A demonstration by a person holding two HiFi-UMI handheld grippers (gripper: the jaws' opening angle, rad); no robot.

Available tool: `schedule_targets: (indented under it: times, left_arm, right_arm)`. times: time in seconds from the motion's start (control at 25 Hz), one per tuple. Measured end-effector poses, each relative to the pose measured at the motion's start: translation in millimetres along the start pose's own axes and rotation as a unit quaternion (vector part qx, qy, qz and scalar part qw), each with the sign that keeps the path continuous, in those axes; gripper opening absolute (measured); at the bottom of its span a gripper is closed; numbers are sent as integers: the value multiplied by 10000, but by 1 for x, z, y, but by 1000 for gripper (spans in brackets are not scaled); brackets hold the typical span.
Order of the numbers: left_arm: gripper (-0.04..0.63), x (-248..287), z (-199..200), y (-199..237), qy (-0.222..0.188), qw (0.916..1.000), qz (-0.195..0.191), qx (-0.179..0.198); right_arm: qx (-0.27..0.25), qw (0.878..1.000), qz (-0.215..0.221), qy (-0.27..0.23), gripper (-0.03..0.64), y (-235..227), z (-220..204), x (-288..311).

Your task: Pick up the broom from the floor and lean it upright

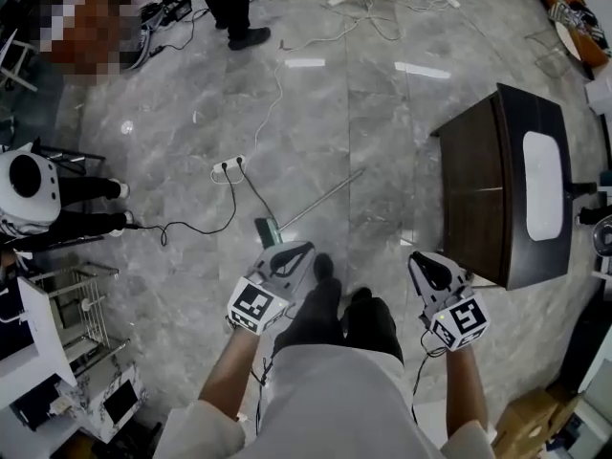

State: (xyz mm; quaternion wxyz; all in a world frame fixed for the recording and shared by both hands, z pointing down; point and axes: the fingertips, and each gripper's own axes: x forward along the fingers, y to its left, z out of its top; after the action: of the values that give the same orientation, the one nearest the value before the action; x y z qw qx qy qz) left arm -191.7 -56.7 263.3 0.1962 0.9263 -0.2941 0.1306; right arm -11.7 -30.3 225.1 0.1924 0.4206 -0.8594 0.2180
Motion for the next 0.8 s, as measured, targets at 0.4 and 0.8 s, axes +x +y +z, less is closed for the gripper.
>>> schedule_targets:
  times: [0.4, 0.8]
  left_arm:
    - [11, 60, -42, 46, 195, 9996, 70, -189]
    - [11, 161, -127, 111, 121, 9980, 429, -445]
  right_arm:
    - [117, 9995, 119, 259, 25, -44, -35, 67]
    - [-65, 9961, 706, 524, 2, -119, -105, 177]
